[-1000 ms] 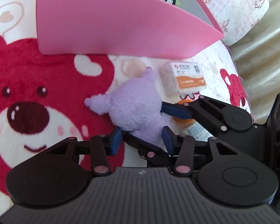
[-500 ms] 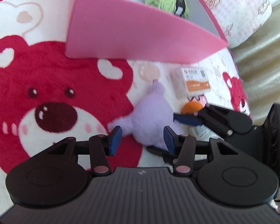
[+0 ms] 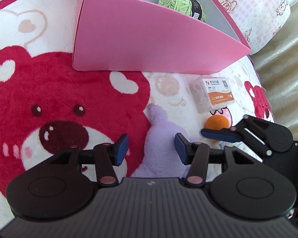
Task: Organize objects
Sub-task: 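Close the left tool fingers on the purple plush toy, then lift the purple plush toy with the left tool over the pink box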
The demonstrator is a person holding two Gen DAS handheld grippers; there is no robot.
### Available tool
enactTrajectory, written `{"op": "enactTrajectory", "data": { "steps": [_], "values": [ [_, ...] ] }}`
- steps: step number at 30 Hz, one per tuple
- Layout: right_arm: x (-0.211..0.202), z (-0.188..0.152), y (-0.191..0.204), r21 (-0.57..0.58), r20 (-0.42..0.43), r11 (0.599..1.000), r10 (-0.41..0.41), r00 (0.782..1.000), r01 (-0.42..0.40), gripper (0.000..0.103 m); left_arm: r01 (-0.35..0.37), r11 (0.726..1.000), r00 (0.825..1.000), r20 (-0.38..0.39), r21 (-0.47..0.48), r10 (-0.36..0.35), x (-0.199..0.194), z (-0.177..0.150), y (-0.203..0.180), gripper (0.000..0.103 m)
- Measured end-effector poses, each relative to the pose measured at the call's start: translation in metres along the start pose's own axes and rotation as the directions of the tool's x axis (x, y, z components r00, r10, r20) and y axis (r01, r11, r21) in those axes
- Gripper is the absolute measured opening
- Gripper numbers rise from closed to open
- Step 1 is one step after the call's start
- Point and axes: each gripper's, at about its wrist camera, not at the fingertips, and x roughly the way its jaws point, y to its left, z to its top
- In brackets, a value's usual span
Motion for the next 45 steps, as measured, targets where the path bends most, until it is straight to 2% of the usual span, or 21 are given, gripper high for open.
{"op": "enactTrajectory", "data": {
  "steps": [3,6,9,13,16,17,19,20,27,32,37,45],
  "values": [
    [-0.004,-0.002,-0.005,0.086,-0.032,0.996,-0.017,0.999,0.02,0.075,0.01,1.0,1.0,-0.02,-0.026,-0.01,0.002,-0.002,0.0,0.05],
    [-0.01,-0.004,-0.014,0.224,-0.047,0.975,0.006,0.999,0.005,0.076,0.031,0.996,0.998,-0.045,-0.081,-0.035,0.005,-0.003,0.003,0.05],
    [-0.02,-0.019,-0.02,0.408,-0.015,0.908,0.114,0.993,-0.098,0.076,0.036,0.992,0.998,-0.046,-0.12,-0.042,0.006,-0.005,0.005,0.049],
    [-0.019,-0.028,-0.023,0.545,0.0,0.826,0.169,0.986,-0.142,0.076,0.057,0.988,0.997,-0.037,-0.145,-0.063,0.005,-0.007,0.004,0.034],
    [-0.004,-0.031,-0.027,0.601,-0.02,0.787,0.191,0.981,-0.141,0.069,0.041,0.991,0.999,-0.028,-0.127,-0.045,0.004,-0.008,-0.002,0.033],
    [-0.003,-0.033,-0.026,0.617,-0.017,0.775,0.188,0.982,-0.138,0.067,0.04,0.991,0.999,-0.026,-0.131,-0.044,0.004,-0.009,-0.003,0.033],
    [0.001,-0.034,-0.026,0.64,0.005,0.753,0.198,0.98,-0.155,0.056,0.046,0.988,0.998,-0.026,-0.146,-0.051,0.004,-0.009,-0.003,0.033],
    [-0.001,-0.035,-0.025,0.647,0.009,0.745,0.201,0.98,-0.159,0.056,0.048,0.987,0.998,-0.026,-0.154,-0.053,0.004,-0.01,-0.003,0.033],
    [0.004,-0.027,-0.012,0.592,-0.024,0.8,0.139,0.99,-0.098,0.055,0.04,0.983,0.998,-0.03,-0.181,-0.046,0.003,-0.012,-0.007,0.033],
    [-0.005,-0.021,-0.006,0.545,-0.031,0.835,0.107,0.994,-0.073,0.057,0.044,0.985,0.999,-0.022,-0.165,-0.048,-0.009,-0.013,-0.017,0.035],
    [-0.021,-0.014,0.0,0.497,-0.021,0.866,0.073,0.997,-0.053,0.067,0.066,0.986,0.997,-0.021,-0.15,-0.069,-0.023,-0.011,-0.027,0.036],
    [-0.049,-0.005,0.004,0.473,0.009,0.88,0.041,0.999,-0.04,0.076,0.083,0.99,0.996,-0.025,-0.113,-0.086,-0.05,-0.01,-0.046,0.037]
  ]
}}
